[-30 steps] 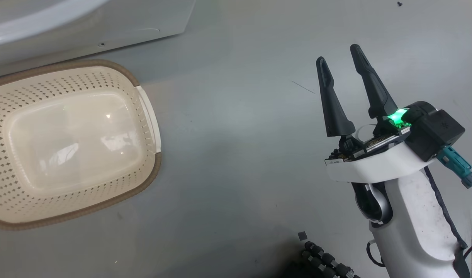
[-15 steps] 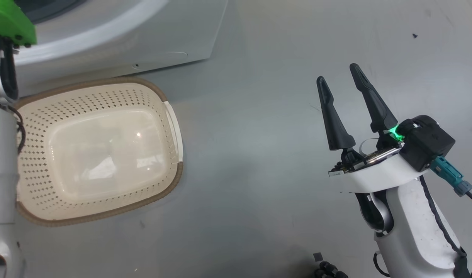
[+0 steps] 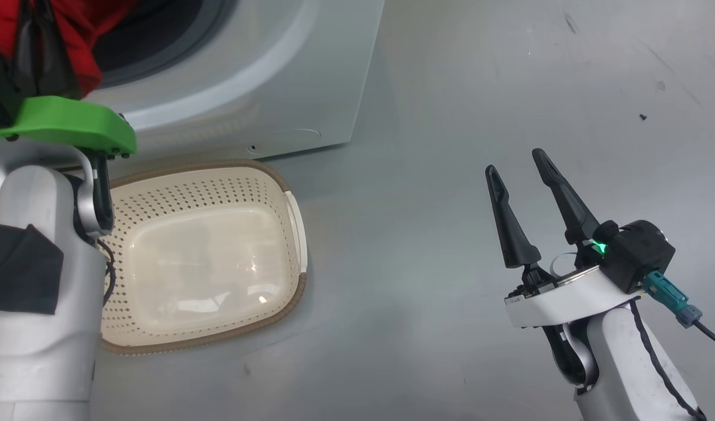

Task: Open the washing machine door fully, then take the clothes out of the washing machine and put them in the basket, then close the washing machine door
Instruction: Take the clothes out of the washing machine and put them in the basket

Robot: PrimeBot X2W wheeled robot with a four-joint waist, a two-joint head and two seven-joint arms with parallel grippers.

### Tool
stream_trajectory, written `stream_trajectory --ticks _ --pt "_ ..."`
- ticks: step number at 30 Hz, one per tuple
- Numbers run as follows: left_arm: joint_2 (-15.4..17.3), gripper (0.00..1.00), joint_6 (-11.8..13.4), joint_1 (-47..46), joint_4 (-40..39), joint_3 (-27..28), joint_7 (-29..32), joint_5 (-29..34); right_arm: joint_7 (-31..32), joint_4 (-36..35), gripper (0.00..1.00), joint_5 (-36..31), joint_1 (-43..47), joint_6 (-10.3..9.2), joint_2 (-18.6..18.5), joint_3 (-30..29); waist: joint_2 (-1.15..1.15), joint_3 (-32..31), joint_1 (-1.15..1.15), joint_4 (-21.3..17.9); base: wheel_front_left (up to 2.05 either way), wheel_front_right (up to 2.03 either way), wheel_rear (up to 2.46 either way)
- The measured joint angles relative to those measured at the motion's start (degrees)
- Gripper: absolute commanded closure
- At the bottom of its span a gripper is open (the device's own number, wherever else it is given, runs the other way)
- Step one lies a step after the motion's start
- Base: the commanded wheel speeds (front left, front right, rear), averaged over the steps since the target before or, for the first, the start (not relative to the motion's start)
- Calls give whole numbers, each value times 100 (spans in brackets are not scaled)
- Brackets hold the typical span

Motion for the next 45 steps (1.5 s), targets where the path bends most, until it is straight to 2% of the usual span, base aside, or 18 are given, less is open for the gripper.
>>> stream_trajectory --ticks 18,31,45 --pt "-23 100 63 505 -1225 53 -98 369 1 -10 0 -114 321 0 -19 48 0 -664 0 260 0 0 0" --pt "-165 100 76 924 -2480 149 -100 682 1 -2 0 -143 481 0 0 36 0 -1033 0 347 0 0 0" --pt "-381 100 87 2335 -2647 8 -97 704 1 -78 0 -165 547 0 11 115 0 -1030 0 376 0 0 0"
